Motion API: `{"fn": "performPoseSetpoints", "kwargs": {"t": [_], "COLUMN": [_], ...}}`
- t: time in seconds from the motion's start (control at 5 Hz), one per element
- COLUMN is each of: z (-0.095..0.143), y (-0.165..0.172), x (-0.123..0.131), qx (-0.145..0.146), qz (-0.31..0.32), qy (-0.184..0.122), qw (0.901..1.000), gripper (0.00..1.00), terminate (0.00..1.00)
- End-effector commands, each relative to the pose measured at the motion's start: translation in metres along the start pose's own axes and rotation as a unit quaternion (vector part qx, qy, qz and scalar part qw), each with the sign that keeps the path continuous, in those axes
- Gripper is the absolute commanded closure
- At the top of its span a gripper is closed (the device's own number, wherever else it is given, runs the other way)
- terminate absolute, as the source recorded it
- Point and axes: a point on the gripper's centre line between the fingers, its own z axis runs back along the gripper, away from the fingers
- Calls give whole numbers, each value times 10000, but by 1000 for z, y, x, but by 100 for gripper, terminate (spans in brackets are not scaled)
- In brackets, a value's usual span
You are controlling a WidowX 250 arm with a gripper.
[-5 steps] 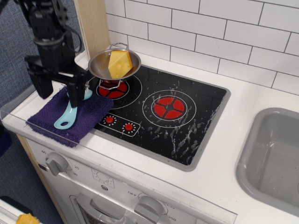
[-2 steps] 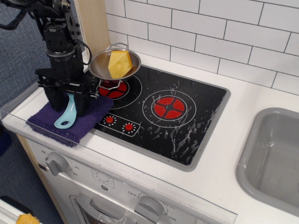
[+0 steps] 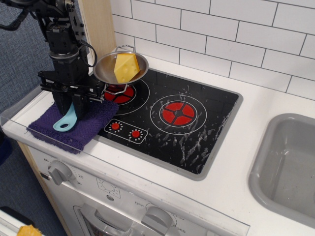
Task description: Place the blue brush on the back right corner of the stove
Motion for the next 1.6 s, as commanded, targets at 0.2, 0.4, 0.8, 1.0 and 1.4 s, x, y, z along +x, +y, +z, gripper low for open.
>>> {"fn": "performPoseSetpoints", "kwargs": {"t": [0.2,0.4,0.8,1.0,1.4], "z": [88,77,37,19,20], "y": [-110,-168,-209,-201,-191], "x": [26,54,90,93,96], "qx": [-366,-554,-502,-22,81], "qz": [-1163,-1317,-1075,-1001,-1020], "qy": [-1135,-985,-597,-479,-419], "qw": [9860,9848,9911,9938,9939], "gripper": [100,100,100,100,0], "terminate": [0,0,0,0,0]}}
